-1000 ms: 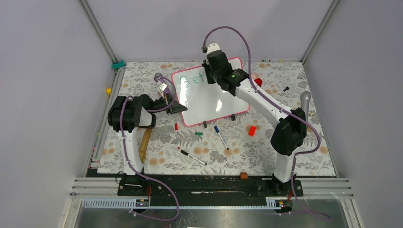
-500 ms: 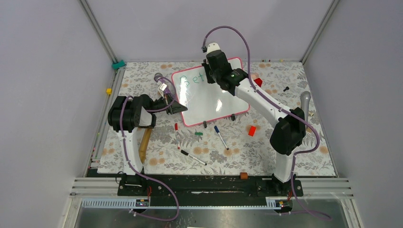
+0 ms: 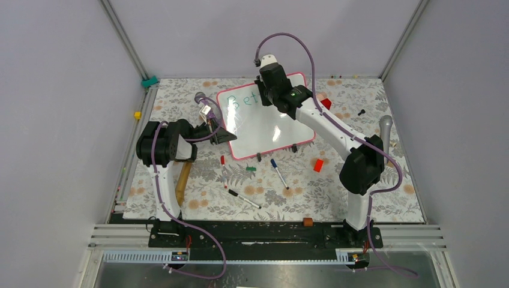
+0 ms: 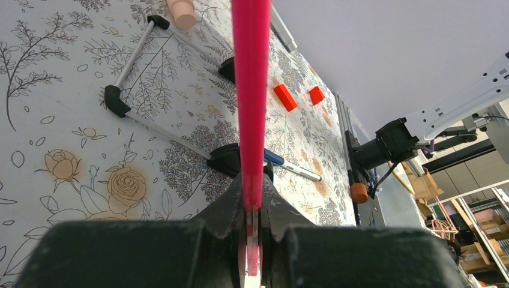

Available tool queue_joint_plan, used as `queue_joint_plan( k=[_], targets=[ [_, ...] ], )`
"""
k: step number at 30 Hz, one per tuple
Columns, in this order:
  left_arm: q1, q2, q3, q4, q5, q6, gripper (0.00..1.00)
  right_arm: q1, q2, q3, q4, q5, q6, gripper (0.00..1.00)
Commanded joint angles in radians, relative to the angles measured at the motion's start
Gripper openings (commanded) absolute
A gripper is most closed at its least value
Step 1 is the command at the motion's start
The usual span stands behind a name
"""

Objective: Write a sentence on the whiteboard

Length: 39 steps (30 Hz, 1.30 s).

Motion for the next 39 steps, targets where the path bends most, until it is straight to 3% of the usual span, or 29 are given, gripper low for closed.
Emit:
queue_joint_plan(
  k=[1, 39],
  targets=[
    [-0.019, 0.020, -0.013, -0.019, 0.013, -0.011, 0.00, -0.001, 0.006, 0.041, -0.018, 0.024, -0.001, 0.00],
    [-0.016, 0.018, -0.014, -0.019, 0.012, -0.012, 0.00, -0.001, 0.068, 0.125, -0.195, -0.025, 0.001, 0.00]
  ],
)
